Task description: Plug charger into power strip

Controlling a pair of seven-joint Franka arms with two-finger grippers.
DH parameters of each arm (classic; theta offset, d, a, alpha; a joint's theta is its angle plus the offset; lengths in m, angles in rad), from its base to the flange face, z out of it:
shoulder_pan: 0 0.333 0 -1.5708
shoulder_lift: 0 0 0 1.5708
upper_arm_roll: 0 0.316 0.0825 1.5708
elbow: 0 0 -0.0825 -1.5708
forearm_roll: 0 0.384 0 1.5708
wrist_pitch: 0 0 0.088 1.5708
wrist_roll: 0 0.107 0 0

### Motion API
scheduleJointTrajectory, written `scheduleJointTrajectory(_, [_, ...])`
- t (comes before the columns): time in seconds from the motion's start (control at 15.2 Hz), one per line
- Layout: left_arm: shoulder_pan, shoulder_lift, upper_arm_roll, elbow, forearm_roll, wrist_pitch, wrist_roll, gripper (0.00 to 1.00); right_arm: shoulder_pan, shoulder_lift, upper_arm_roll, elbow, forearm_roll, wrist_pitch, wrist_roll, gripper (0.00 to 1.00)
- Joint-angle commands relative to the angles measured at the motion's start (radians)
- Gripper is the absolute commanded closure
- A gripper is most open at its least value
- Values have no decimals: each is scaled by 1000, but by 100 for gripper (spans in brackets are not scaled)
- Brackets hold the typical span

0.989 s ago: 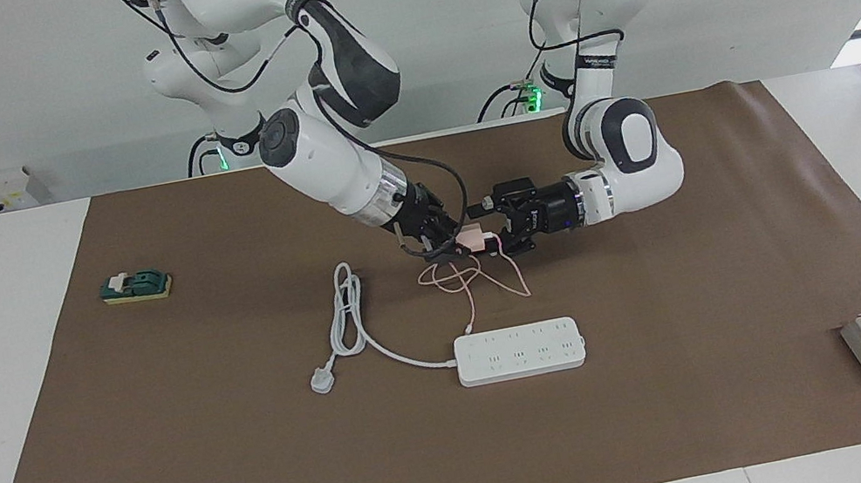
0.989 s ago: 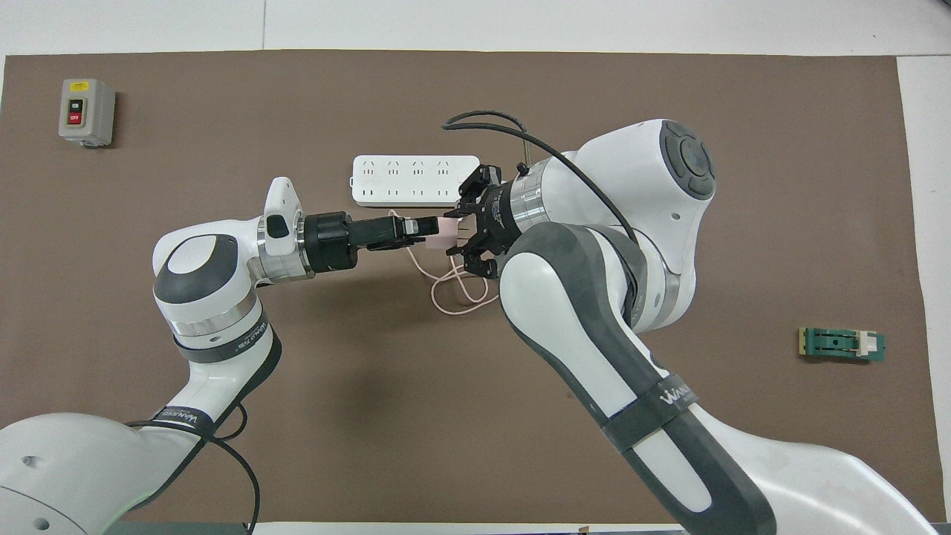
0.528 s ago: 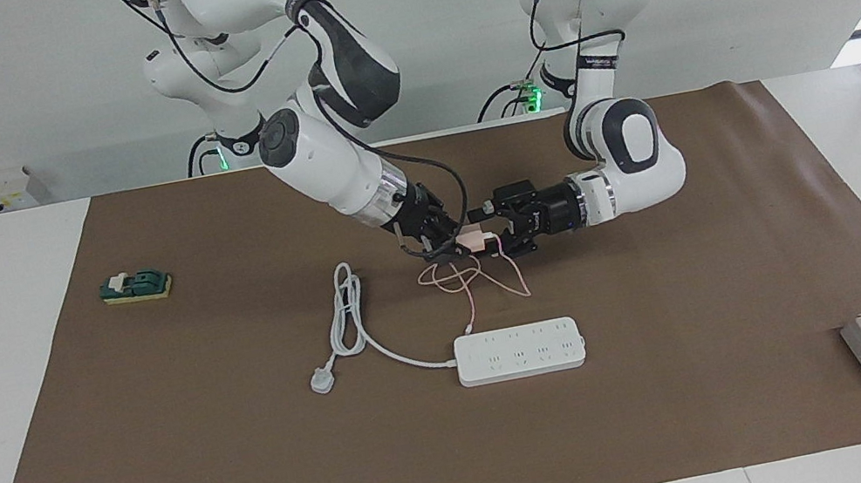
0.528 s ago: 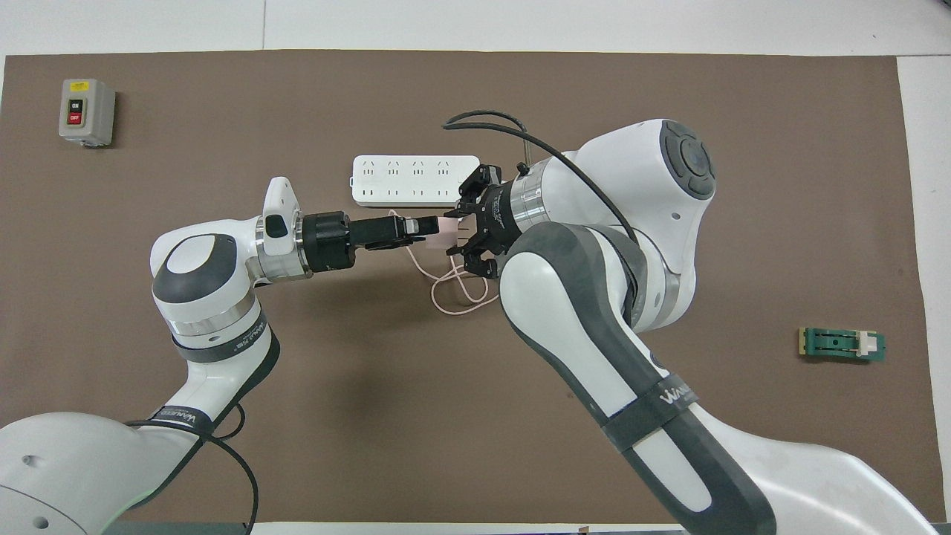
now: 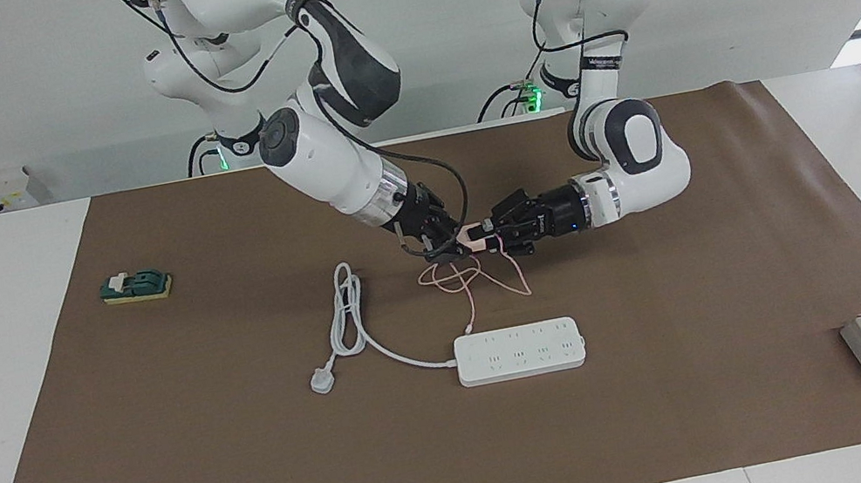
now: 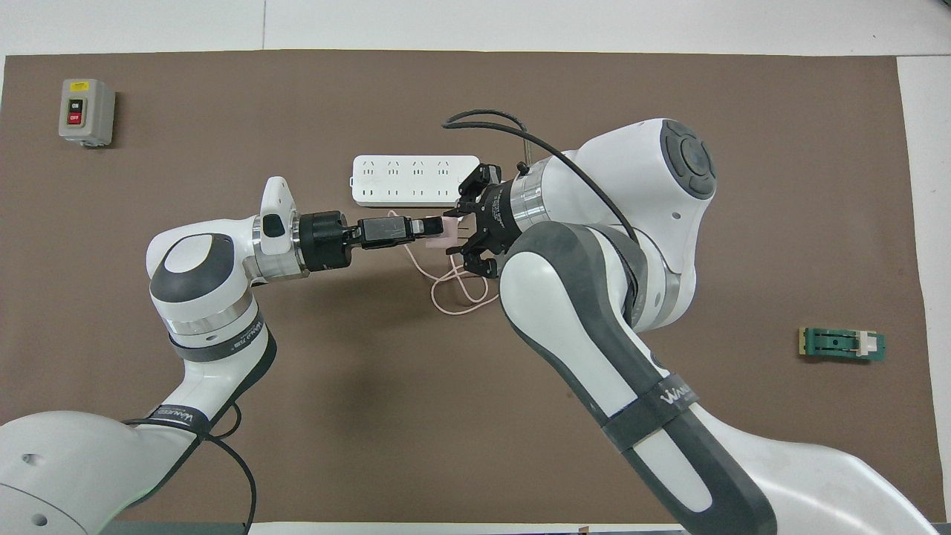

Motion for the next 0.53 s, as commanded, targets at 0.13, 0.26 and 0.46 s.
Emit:
scheduleJointTrajectory(0.13, [17, 14, 1, 28, 53, 6, 22, 100, -8, 12, -1, 18, 19, -15, 16, 91])
scheduleJointTrajectory(0.26, [18, 16, 1, 31, 53, 11, 21, 100, -9, 11, -3, 18, 19, -19, 18, 45])
scheduleJointTrajectory(0.46, [18, 28, 2, 60, 53, 38, 23, 100, -8, 9, -6, 23, 8, -19, 18, 0])
